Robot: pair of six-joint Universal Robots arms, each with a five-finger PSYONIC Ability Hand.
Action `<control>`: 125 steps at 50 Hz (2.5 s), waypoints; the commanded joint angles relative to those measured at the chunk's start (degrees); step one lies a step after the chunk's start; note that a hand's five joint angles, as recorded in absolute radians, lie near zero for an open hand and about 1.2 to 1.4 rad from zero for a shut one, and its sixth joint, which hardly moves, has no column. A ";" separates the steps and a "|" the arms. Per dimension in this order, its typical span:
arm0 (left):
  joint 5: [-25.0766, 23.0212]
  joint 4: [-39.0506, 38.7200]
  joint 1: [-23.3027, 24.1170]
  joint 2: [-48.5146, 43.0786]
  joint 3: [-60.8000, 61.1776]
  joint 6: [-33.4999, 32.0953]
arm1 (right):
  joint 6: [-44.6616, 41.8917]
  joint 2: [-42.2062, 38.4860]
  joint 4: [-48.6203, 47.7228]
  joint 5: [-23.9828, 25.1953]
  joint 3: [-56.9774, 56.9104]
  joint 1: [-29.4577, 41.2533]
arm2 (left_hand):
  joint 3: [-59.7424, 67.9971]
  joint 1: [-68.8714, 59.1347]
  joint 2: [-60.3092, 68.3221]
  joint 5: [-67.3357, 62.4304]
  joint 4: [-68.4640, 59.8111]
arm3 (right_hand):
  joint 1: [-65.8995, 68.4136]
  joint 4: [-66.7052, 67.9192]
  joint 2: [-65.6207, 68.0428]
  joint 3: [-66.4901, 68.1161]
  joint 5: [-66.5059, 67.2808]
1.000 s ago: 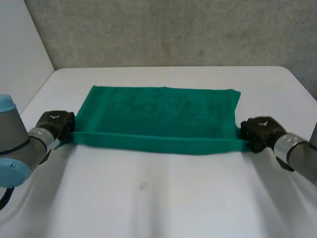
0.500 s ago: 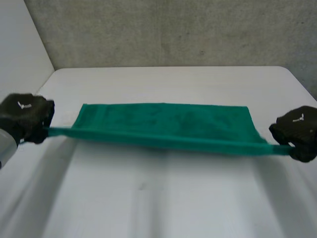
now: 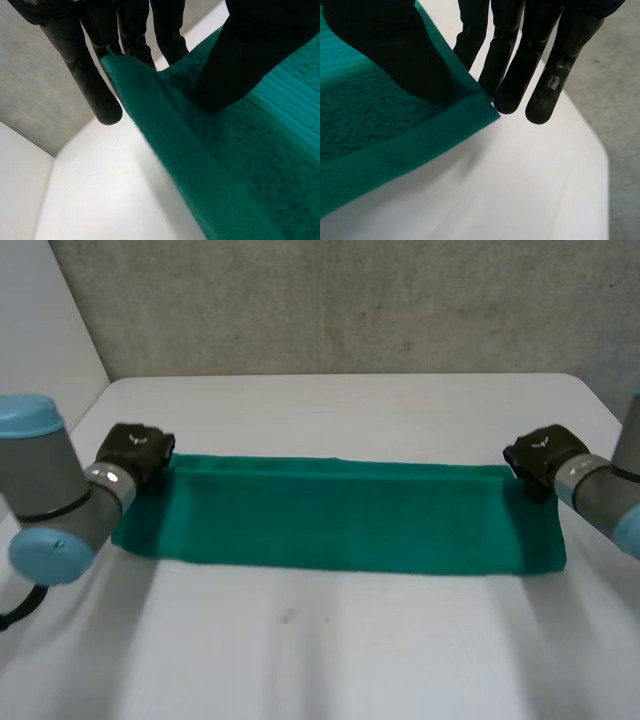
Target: Fold the towel.
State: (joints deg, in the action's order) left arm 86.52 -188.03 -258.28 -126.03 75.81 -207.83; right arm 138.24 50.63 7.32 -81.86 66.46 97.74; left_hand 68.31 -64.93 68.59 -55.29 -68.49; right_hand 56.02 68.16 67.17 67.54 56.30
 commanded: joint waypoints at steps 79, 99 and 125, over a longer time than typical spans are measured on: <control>3.39 -15.70 4.89 16.16 23.59 0.68 | -5.17 1.34 -12.85 10.21 -3.08 25.89 | -56.92 53.53 -57.20 53.89 57.10 | 23.98 11.84 12.83 12.46 13.70; 3.31 -16.23 9.10 15.99 23.15 0.76 | 7.49 -1.76 -11.80 1.44 -3.53 30.49 | -56.92 53.53 -57.20 53.89 57.10 | -46.02 -58.16 -57.17 -57.54 -56.30; 3.39 -12.54 21.06 4.39 7.07 12.72 | 19.88 5.80 -13.64 6.45 22.14 10.45 | -54.74 51.35 -55.01 51.71 54.91 | -13.20 -25.34 -24.34 -24.72 -23.48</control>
State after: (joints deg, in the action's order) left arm 89.73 -202.74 -237.97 -118.36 86.76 -196.13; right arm 158.11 56.93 -3.59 -75.51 87.87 109.22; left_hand 13.59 -13.78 13.00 -2.92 -12.83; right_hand 19.43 22.33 22.33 22.41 11.95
